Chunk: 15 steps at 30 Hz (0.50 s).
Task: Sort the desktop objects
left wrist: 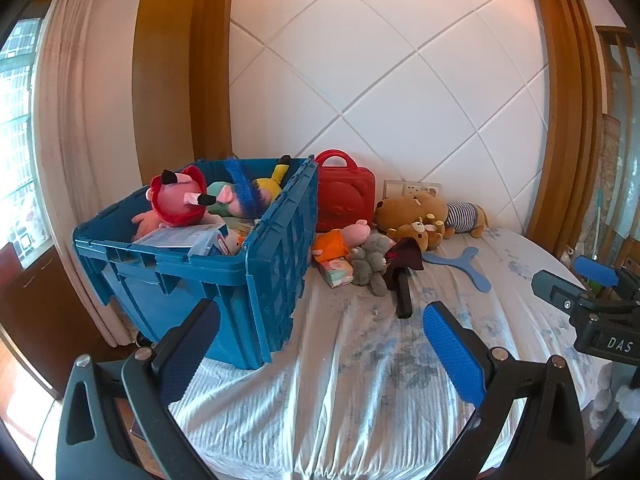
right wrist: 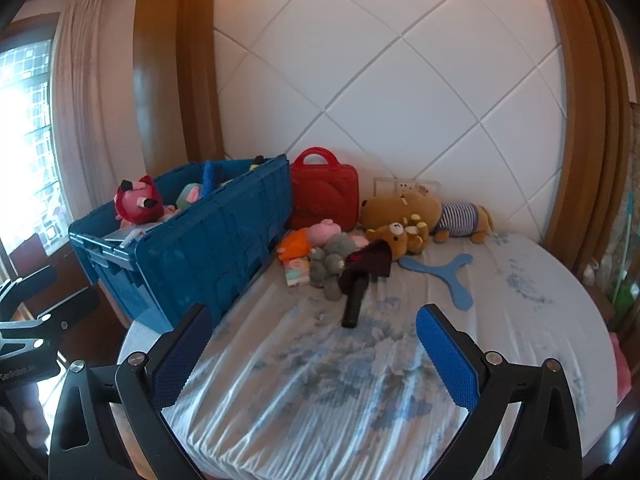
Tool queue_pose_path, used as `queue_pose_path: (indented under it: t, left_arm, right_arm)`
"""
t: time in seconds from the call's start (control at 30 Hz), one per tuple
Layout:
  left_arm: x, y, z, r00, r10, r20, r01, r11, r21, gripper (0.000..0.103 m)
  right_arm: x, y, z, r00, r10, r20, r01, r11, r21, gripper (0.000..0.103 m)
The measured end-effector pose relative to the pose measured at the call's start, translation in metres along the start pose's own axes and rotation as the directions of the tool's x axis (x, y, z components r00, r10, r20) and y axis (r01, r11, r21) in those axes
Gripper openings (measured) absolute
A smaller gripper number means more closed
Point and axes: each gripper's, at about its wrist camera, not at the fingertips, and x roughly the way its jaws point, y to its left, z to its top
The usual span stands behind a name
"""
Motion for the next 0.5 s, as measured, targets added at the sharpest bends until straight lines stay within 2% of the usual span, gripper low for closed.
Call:
queue_pose_path:
  t: [0.5]
  left_arm:
    - [-0.0011, 0.0031, -0.0036, 1.0, -0.002, 0.007, 0.002, 1.0, 0.0, 0.103]
  right_arm:
    - [0.0013, -0.0004, 0.0011, 1.0, -0.001, 0.003, 0.001, 1.0, 0.0, 0.103]
